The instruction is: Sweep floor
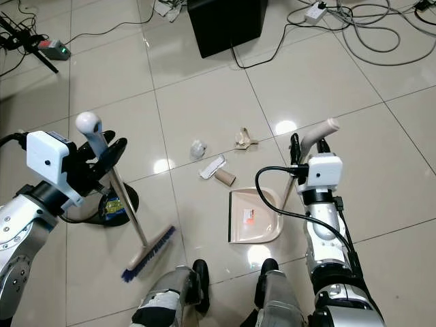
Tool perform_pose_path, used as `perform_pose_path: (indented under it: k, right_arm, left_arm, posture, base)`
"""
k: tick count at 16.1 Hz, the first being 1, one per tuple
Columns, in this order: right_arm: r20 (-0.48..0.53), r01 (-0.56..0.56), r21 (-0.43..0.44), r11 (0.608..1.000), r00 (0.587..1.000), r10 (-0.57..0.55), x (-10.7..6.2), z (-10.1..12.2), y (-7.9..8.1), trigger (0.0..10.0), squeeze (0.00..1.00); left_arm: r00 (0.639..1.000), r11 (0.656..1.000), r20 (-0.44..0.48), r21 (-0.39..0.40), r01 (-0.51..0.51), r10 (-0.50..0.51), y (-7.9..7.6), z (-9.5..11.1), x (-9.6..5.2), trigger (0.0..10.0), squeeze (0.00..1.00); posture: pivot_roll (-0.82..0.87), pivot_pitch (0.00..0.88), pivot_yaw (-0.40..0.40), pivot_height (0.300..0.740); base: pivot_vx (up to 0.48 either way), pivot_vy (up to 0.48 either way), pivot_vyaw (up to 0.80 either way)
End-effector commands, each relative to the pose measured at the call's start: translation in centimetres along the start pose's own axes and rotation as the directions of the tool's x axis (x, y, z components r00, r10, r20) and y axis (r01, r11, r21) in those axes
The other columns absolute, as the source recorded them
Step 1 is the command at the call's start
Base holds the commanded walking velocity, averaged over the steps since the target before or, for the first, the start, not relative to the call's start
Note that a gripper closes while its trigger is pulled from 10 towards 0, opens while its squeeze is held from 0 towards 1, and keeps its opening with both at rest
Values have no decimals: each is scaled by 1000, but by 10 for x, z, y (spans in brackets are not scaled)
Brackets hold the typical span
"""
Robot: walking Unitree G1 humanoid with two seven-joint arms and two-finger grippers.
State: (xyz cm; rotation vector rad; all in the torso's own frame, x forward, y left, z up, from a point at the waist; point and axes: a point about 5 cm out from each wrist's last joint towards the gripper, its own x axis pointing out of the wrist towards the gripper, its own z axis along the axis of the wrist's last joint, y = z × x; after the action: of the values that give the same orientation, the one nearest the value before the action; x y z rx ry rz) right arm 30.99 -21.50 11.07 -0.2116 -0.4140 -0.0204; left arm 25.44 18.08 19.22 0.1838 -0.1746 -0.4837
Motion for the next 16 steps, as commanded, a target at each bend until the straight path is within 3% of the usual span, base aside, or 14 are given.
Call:
perform_pose_path:
  k: [1,4,5,6,13,14,15,16]
  right_arm:
    - [-77,-9,15,1000,997,10,-15,-13,7,10000,1000]
    - [-88,24,3,1000,996,-23,-13,-12,7,10000,1000]
    - [-112,32,9,999,993,-31,-11,-13,7,10000,224]
    - [-136,40,16,999,990,-37,-9,-15,8,10000,0]
    - [-177,-14,8,1000,984,15,0,-13,14,10000,0]
    - [-166,-8,6,1000,986,9,1,-10,13,10000,580]
    - [-152,8,-1,1000,988,-8,1,-8,12,10000,878]
    - [-125,42,1,999,991,-42,-1,-4,10,10000,1000]
  left_arm:
    - [1000,1000,-12,18,-7,7,2,1,-4,10000,0]
    - [1000,1000,-8,14,-6,7,2,1,-1,10000,0]
    - [1000,1000,-9,12,-7,7,3,1,-1,10000,0]
    - [1000,1000,-12,12,-6,7,3,0,-1,10000,0]
    - [1000,1000,-18,20,-10,10,6,1,-1,10000,0]
    - [1000,1000,-17,20,-13,13,6,1,0,10000,0]
    - [1000,1000,-16,19,-15,15,6,1,0,10000,0]
    - [1000,1000,-14,18,-17,17,5,2,-1,10000,0]
  posture:
    - [358,361,215,740]
    - [350,357,214,740]
    - [348,357,214,740]
    - [349,356,215,740]
    - [343,348,213,740]
    - [342,349,212,740]
    - [340,349,209,740]
    - [339,349,207,740]
  base:
    - [0,0,0]
    - [0,0,0]
    - [0,0,0]
    - [0,0,0]
    - [0,0,0]
    - [0,0,0]
    - [0,0,0]
    - [0,0,0]
